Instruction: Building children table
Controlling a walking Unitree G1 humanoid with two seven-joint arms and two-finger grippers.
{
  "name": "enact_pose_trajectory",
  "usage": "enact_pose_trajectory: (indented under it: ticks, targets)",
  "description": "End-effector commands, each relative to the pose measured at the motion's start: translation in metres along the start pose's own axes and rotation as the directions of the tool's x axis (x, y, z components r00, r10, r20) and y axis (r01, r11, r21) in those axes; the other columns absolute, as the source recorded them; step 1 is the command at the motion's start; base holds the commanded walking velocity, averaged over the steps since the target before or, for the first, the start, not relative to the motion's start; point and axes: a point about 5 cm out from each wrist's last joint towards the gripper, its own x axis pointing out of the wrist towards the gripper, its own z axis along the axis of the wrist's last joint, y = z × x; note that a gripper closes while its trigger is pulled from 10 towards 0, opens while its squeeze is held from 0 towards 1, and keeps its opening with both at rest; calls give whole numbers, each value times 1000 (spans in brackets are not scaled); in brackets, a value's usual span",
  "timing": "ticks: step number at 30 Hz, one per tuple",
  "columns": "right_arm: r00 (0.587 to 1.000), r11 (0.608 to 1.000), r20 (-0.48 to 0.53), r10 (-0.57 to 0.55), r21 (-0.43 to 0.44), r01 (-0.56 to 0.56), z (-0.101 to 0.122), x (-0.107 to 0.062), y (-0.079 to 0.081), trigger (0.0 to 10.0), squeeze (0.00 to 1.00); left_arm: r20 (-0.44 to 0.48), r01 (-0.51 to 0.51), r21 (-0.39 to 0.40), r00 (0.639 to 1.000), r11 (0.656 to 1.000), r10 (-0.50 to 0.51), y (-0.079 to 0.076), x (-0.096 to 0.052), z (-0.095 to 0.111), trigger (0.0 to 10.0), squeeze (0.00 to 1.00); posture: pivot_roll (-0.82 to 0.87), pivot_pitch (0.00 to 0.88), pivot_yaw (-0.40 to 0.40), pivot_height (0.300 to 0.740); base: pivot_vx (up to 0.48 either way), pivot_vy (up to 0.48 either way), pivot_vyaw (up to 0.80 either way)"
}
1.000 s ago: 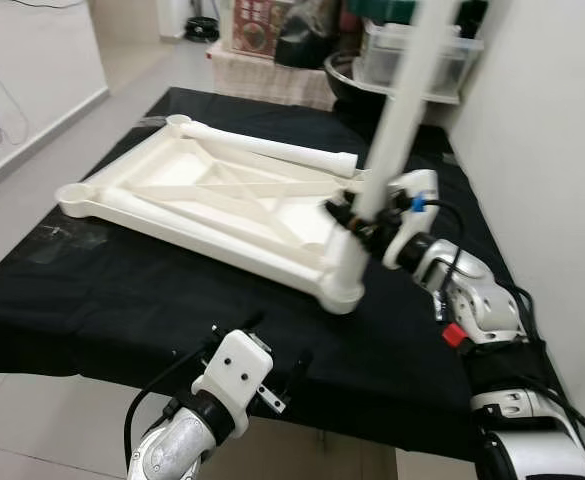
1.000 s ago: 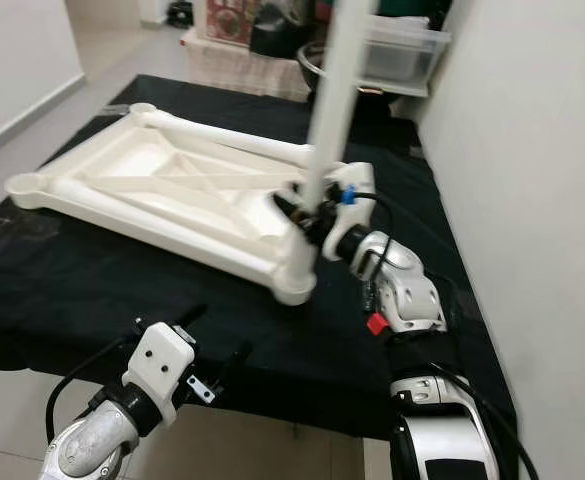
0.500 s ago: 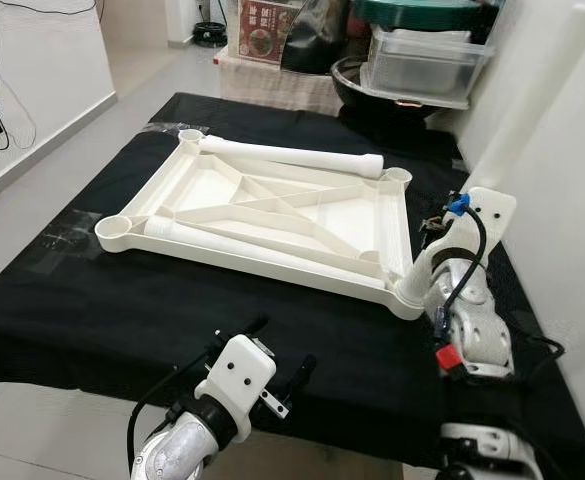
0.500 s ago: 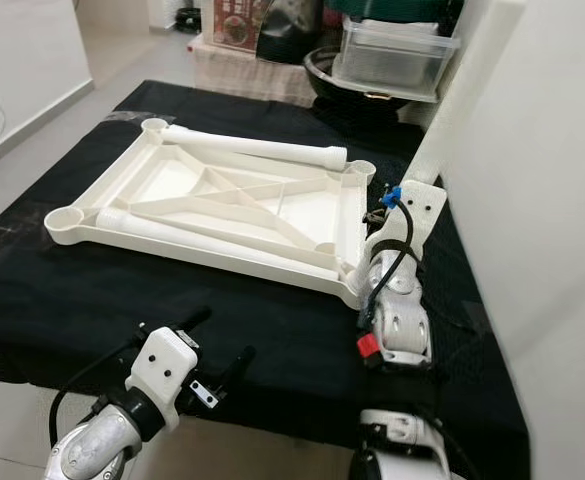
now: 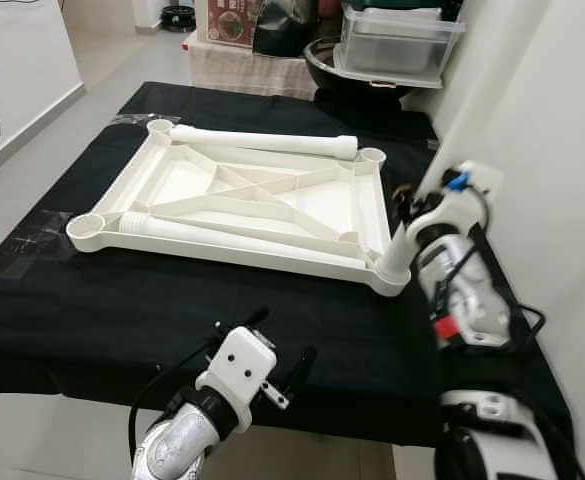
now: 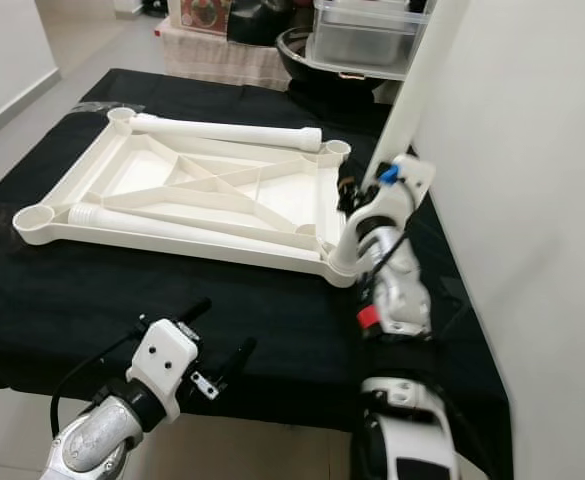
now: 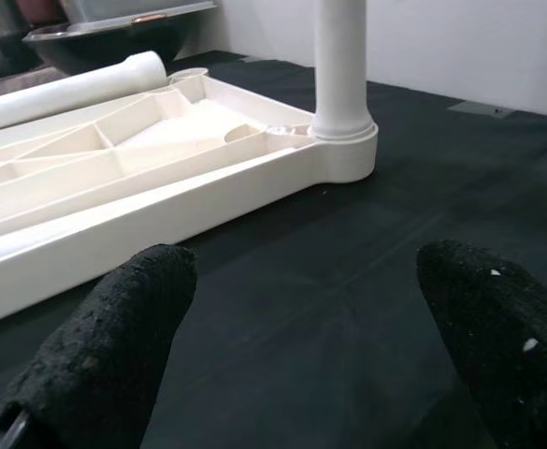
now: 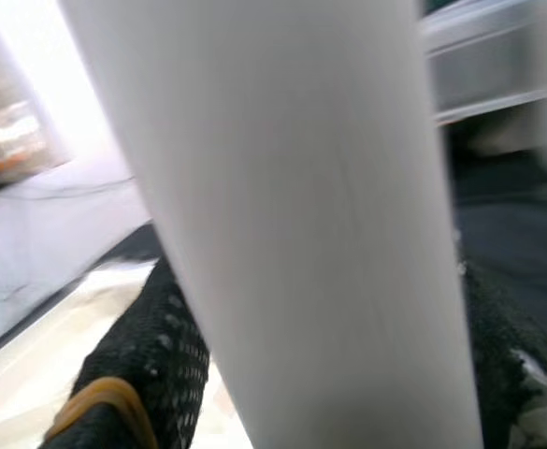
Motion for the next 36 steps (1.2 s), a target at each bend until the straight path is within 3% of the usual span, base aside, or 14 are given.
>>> enact_pose_trajectory:
  ticks: [1,5,8,13,14,15,16,17,23,27,29,30,33,36]
  targets:
    - [990,989,-39,136,54,-134,-7,2,12,10000,0,-15,4,-10,1000,1000,-4,-1,0,-3,10000,0,95,64,-117,740,0,0,0]
    - [872,886,-157,463,108,-451,-8,-14,22,10000,0,-14,3,-9,1000,1000,-4,-1,0,-3,10000,0,97,66,-119,740,0,0,0]
    - [652,699,-261,712,181,-691,-13,-36,35,10000,0,-14,1,-8,1000,1000,-1,-1,0,-3,10000,0,99,67,-117,740,0,0,0]
    - [537,596,-285,794,191,-780,-18,-36,46,10000,0,-14,2,-9,1000,1000,-2,-1,-1,-2,10000,0,104,68,-118,740,0,0,0]
    - [547,603,-283,788,179,-777,-19,-32,47,8118,0,-14,2,-8,1000,1000,-2,-1,-1,-2,10000,0,104,68,-118,740,0,0,0]
    - [547,603,-283,788,179,-777,-19,-32,47,8118,0,-14,2,-8,1000,1000,-2,-1,-1,-2,10000,0,104,68,-118,740,0,0,0]
    - [547,600,-277,790,166,-782,-19,-28,48,1490,0,-15,1,-8,1000,1000,-1,-1,-1,-2,10000,0,107,69,-120,740,0,0,0]
    - [556,605,-267,787,160,-780,-19,-25,49,0,0,-15,0,-8,1000,1000,0,-1,-1,-2,10000,0,107,69,-120,740,0,0,0]
    - [764,793,-266,588,6,-609,-19,-11,33,0,0,-16,-6,-9,1000,1000,5,0,-2,-3,10000,0,95,70,-118,740,0,0,0]
    - [830,857,-269,489,-31,-515,-19,-9,25,0,0,-16,-3,-11,1000,1000,2,0,-1,-3,10000,0,88,69,-114,740,0,0,0]
    - [951,967,-259,166,-145,-208,-21,-6,0,0,0,-16,5,-12,1000,1000,-5,-1,-1,-3,10000,0,85,65,-112,740,0,0,0]
    - [972,981,-234,-28,-194,-18,-23,-8,-15,0,0,-16,7,-12,1000,1000,-7,-1,0,-3,10000,0,85,65,-112,740,0,0,0]
    - [966,972,-215,-140,-218,92,-24,-10,-23,0,0,-16,7,-12,1000,1000,-7,-1,0,-3,10000,0,85,65,-112,740,0,0,0]
    - [874,873,-160,-458,-266,409,-28,-24,-47,0,0,-16,7,-11,1000,1000,-7,-1,0,-3,10000,0,87,64,-112,740,0,0,0]
